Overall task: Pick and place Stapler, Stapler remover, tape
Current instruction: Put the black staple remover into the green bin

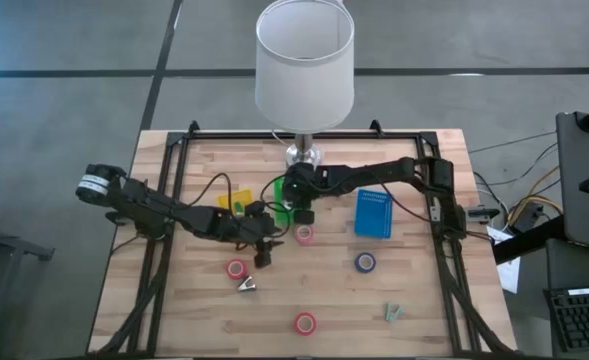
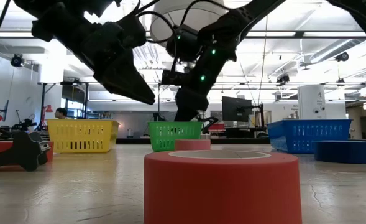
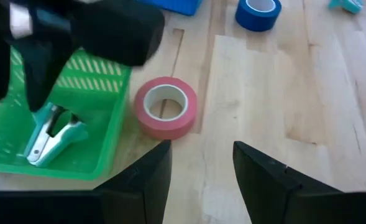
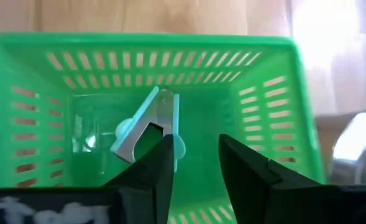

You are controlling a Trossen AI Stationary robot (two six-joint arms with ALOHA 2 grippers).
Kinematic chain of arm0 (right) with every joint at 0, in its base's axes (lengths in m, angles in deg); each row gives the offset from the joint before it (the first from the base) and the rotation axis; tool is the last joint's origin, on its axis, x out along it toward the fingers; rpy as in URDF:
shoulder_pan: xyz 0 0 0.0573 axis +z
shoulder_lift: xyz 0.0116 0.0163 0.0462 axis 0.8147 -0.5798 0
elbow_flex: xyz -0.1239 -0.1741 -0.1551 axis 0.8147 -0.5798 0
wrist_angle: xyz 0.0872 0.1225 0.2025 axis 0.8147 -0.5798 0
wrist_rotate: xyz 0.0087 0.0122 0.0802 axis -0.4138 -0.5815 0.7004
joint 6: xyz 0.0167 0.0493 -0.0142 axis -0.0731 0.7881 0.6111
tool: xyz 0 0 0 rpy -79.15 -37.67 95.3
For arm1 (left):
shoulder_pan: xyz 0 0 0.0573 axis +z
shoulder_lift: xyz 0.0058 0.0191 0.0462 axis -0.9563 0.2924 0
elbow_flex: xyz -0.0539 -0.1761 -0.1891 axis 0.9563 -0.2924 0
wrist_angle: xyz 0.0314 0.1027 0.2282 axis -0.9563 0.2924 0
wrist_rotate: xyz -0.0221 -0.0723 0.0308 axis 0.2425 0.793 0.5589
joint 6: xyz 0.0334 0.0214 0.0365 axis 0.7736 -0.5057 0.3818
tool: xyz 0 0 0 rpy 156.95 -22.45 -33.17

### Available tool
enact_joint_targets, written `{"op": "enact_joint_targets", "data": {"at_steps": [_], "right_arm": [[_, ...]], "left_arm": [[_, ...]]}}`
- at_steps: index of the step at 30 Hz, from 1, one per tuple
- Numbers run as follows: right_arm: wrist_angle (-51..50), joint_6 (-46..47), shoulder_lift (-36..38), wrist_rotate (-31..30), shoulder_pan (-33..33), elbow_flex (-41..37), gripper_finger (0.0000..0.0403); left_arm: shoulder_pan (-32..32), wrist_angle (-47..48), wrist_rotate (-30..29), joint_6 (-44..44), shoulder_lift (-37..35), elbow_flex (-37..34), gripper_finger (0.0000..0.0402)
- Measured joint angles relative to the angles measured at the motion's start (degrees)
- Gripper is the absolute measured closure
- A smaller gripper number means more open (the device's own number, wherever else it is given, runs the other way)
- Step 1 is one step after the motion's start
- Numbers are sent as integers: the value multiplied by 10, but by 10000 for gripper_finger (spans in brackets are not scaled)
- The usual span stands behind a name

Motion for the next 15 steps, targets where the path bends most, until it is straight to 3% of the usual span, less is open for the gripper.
{"op": "enact_joint_targets", "data": {"at_steps": [8, 15], "right_arm": [[-116, 30, 88, 1, 41, -1, 284], [-114, 83, 164, 1, 116, -44, 315]], "left_arm": [[-26, -1, 0, -35, 0, 0, 227], [-88, -2, -1, -116, 0, 0, 227]]}}
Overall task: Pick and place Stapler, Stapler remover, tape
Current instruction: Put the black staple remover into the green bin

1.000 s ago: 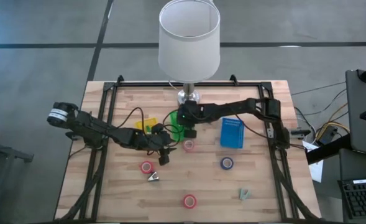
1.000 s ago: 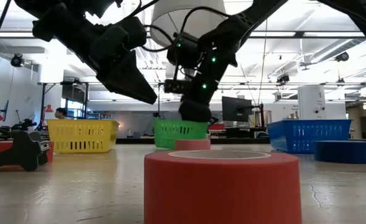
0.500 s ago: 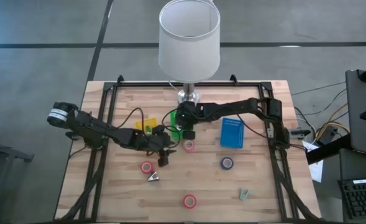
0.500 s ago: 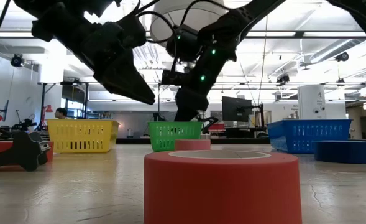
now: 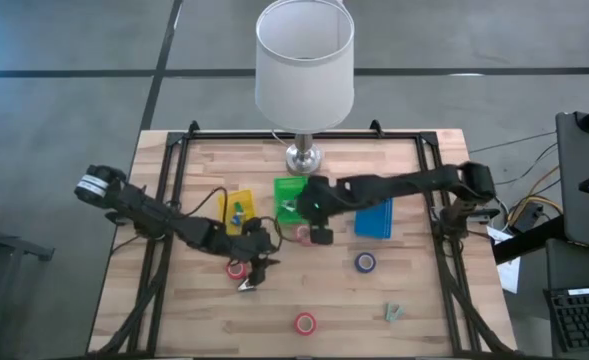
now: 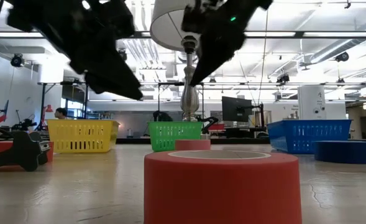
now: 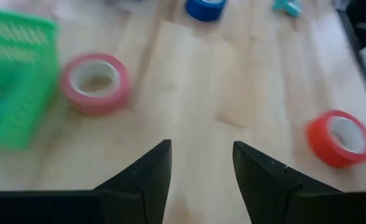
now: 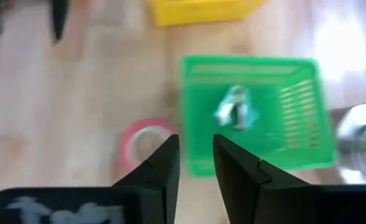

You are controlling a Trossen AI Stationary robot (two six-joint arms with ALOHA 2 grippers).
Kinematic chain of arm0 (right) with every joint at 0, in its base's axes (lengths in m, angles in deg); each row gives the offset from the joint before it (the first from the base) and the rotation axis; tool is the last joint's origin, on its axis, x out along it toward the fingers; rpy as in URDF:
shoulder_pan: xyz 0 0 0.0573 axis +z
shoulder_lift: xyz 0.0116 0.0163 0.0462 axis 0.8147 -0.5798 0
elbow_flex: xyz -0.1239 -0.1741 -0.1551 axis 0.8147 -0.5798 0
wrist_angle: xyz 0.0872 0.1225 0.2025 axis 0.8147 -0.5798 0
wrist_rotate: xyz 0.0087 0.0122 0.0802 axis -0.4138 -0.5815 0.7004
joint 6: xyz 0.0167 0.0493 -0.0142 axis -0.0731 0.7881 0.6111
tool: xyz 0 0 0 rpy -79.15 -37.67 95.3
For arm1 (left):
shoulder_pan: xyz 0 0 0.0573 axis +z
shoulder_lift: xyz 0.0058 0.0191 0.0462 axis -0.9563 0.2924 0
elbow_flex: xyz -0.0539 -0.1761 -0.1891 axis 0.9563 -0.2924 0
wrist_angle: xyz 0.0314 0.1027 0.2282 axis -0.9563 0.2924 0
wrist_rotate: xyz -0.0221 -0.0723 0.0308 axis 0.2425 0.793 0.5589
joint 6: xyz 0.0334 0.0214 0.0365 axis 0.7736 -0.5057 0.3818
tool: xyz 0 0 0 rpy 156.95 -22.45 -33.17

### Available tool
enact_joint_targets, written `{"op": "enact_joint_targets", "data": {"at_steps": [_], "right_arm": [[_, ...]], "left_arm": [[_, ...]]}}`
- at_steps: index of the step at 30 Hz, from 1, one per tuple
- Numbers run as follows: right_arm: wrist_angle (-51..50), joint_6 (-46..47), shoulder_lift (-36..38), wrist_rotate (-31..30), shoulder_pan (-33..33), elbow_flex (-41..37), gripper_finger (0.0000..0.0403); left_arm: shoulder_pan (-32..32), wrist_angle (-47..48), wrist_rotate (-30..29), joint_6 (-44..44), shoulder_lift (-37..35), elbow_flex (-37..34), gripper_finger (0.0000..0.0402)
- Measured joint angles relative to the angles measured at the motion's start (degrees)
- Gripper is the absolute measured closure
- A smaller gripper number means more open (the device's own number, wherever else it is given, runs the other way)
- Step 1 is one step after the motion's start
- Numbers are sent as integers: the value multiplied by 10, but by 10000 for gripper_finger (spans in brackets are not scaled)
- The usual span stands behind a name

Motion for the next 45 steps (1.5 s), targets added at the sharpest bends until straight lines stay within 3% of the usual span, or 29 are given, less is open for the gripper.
{"op": "enact_joint_targets", "data": {"at_steps": [9, 18, 22, 33, 39, 45], "right_arm": [[45, 63, 52, 0, 87, -114, 330], [91, 64, 57, 1, 111, -192, 318], [90, 74, 56, 1, 111, -209, 318], [83, 12, 59, 8, 111, -198, 327], [64, -13, 59, 37, 110, -198, 320], [59, 14, 59, 49, 111, -199, 317]], "left_arm": [[-97, 104, -13, -187, 0, 1, 227], [-121, 265, -21, -298, 0, 32, 227], [-121, 266, -14, -304, 2, 31, 227], [-129, 215, 11, -219, 60, 31, 227], [-129, 212, 11, -194, 77, 33, 228], [-129, 215, 8, -169, 79, 32, 265]]}}
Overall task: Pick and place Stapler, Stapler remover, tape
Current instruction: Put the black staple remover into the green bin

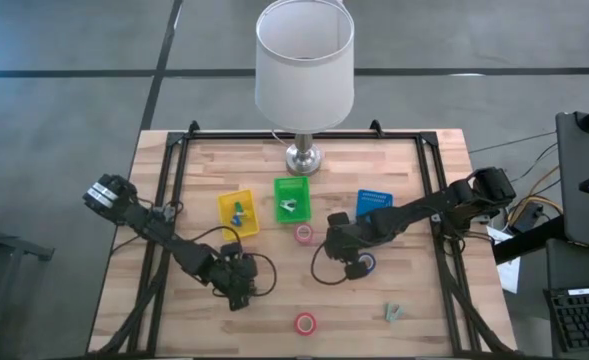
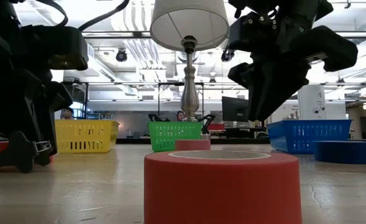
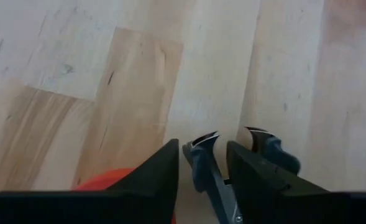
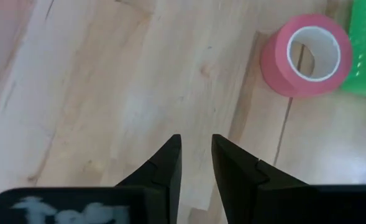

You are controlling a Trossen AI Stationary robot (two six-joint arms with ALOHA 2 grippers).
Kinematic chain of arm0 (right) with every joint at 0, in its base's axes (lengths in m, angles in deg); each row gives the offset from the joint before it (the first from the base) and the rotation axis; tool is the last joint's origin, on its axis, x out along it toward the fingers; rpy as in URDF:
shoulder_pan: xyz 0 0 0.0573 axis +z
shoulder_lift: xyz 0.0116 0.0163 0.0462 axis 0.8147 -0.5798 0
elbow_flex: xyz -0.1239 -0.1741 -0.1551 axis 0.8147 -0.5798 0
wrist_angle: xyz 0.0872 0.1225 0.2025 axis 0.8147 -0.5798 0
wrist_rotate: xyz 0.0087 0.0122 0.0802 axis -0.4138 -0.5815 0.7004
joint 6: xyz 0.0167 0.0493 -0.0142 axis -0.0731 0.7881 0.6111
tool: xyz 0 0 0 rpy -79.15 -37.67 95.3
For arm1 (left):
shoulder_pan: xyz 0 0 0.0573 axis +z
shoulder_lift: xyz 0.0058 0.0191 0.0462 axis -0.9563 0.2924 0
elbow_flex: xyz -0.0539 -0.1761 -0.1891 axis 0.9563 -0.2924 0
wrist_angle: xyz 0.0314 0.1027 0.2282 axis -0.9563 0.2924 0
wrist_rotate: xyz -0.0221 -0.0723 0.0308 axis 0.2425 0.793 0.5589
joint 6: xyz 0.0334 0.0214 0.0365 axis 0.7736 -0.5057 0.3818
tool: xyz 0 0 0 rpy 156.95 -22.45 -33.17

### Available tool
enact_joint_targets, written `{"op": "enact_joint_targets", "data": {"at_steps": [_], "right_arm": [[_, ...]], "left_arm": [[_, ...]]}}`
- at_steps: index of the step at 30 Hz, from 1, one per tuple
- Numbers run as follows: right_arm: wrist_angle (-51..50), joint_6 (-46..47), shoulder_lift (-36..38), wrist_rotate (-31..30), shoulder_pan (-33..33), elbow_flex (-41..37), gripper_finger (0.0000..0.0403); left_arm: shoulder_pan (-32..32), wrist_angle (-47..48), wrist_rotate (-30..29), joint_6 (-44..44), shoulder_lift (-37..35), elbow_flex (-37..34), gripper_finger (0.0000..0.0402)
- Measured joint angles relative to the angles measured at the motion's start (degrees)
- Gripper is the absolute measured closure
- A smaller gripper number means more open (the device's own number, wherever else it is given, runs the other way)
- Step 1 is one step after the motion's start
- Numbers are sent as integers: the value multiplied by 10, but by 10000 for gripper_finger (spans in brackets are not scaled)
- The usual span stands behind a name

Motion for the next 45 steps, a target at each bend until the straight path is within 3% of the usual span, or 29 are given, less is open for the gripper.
{"op": "enact_joint_targets", "data": {"at_steps": [8, 13, 19, 26, 35, 41, 45], "right_arm": [[-46, 77, 0, 8, 7, -1, 335], [-135, 114, 0, 31, 17, -1, 343], [-190, 139, 0, 31, 30, -1, 347], [-188, 116, 0, 30, 31, -1, 342], [-188, 69, 9, 30, 31, -1, 349], [-183, 49, 21, 27, 31, -1, 350], [-176, 42, 27, 25, 31, -1, 349]], "left_arm": [[14, -15, -21, 1, 2, -1, 361], [44, -16, -47, 32, 2, 28, 360], [102, -20, -94, 197, 2, 103, 330], [205, -22, -124, 357, 1, 178, 352], [336, -63, -98, 412, 42, 185, 339], [371, -94, -68, 401, 115, 185, 345], [376, -99, -97, 402, 145, 192, 342]]}}
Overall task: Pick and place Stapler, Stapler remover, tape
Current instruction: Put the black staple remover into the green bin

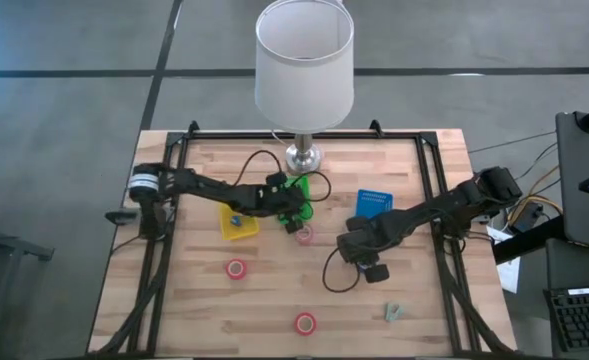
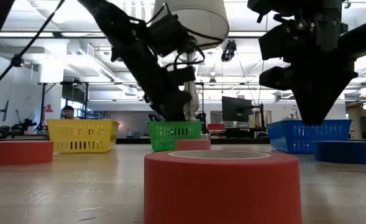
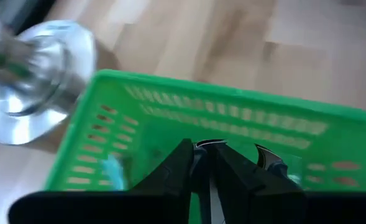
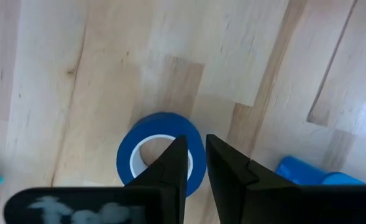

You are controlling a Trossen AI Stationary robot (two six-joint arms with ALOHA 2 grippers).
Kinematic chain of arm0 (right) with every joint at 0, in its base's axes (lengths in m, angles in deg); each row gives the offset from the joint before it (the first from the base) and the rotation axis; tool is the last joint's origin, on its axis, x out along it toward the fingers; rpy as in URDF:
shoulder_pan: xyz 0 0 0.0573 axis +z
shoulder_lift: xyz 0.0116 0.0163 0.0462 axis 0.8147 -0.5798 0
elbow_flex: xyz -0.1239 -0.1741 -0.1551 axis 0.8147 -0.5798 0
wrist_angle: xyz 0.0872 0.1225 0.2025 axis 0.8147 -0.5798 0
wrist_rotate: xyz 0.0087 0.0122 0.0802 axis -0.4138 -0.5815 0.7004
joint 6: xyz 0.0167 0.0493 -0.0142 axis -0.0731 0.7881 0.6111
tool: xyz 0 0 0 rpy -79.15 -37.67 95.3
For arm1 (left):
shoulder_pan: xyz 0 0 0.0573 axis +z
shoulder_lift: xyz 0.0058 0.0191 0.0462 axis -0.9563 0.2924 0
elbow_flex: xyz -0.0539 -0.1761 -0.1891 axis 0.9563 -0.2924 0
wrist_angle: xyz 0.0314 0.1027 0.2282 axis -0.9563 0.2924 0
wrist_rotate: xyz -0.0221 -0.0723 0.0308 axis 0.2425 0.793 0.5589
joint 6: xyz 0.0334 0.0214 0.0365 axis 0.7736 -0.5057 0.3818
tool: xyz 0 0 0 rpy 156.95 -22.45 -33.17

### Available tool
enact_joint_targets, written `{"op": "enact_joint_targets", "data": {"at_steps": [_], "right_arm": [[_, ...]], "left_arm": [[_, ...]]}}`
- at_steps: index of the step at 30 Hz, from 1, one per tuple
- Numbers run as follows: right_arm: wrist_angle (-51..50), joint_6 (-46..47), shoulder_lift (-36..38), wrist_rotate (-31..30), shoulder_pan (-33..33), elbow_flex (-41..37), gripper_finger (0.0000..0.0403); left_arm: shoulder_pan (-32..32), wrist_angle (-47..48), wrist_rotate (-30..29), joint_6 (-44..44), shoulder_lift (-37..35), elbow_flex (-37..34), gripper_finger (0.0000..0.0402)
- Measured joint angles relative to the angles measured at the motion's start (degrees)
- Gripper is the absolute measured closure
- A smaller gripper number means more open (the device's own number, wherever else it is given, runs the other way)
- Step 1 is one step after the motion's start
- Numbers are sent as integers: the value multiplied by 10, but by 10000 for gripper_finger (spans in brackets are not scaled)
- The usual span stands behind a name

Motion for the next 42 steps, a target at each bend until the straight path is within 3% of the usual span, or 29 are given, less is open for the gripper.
{"op": "enact_joint_targets", "data": {"at_steps": [11, 17, 20, 24, 27, 42], "right_arm": [[12, -24, 1, 0, 0, 0, 350], [13, -24, 1, 0, 0, 0, 349], [13, -24, 1, 0, 0, 0, 351], [14, -24, 1, 0, 0, 0, 349], [14, -24, 1, 0, 0, 0, 349], [19, -24, 1, 0, 0, 0, 350]], "left_arm": [[35, 1, -38, 1, -5, 26, 341], [31, 1, 30, -18, -4, 26, 339], [22, 2, 33, -21, -4, 26, 343], [21, 18, -33, -25, -4, 23, 343], [23, 39, -77, -26, -4, 21, 335], [23, 41, -77, -27, -3, 21, 258]]}}
